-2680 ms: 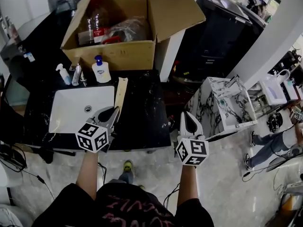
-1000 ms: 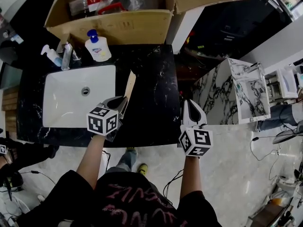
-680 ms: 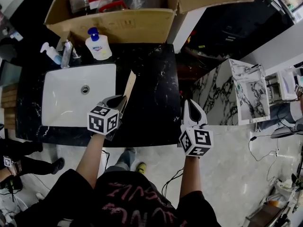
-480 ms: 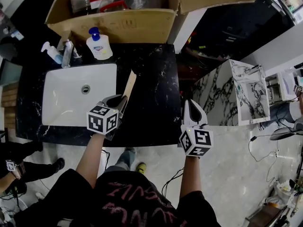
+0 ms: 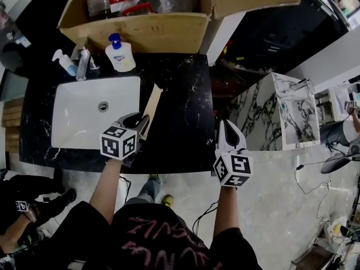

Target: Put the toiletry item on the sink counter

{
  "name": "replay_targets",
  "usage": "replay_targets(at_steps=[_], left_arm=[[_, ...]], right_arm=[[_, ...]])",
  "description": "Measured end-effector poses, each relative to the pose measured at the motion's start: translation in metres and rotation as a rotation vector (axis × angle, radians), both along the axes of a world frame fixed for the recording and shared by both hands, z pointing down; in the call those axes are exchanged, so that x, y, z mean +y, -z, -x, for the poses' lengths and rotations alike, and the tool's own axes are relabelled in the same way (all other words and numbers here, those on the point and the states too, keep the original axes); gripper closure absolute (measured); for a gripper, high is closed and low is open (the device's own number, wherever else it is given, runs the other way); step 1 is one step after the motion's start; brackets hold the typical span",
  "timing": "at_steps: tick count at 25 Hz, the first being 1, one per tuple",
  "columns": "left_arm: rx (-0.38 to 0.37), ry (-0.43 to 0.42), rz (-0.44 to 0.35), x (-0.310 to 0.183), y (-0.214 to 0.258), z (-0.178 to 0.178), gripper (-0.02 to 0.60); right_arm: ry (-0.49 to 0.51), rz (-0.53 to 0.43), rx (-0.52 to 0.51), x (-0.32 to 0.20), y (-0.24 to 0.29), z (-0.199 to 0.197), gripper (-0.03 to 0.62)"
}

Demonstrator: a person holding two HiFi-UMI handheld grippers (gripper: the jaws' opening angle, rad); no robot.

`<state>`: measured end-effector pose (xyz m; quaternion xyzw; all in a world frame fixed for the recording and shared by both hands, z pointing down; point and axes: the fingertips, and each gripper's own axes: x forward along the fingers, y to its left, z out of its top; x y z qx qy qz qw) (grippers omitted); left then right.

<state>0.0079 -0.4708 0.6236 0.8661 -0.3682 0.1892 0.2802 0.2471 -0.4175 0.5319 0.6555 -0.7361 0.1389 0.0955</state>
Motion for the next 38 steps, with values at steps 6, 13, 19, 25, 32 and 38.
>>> replay_targets(at_steps=[6,13,19,25,32,38], left_arm=[[0.004,0.031,-0.017,0.0,0.006,0.015,0.486],[0.012,0.047,-0.049,0.005,0.018,0.026,0.491],[0.004,0.045,-0.105,0.014,0.038,0.028,0.522],[0.018,0.054,-0.164,0.023,0.065,0.031,0.548],[0.029,0.073,-0.225,0.039,0.092,0.036,0.591],[0.033,0.08,-0.287,0.051,0.114,0.04,0.591]], right_arm=[[0.013,-0.015,-0.002,0.0,0.006,0.009,0.592],[0.029,-0.031,0.001,0.004,0.012,0.022,0.592],[0.034,-0.054,0.003,0.014,0.024,0.029,0.592],[0.027,-0.082,-0.003,0.029,0.04,0.033,0.592],[0.046,-0.118,-0.007,0.044,0.058,0.044,0.592],[0.064,-0.144,-0.013,0.054,0.068,0.054,0.592]])
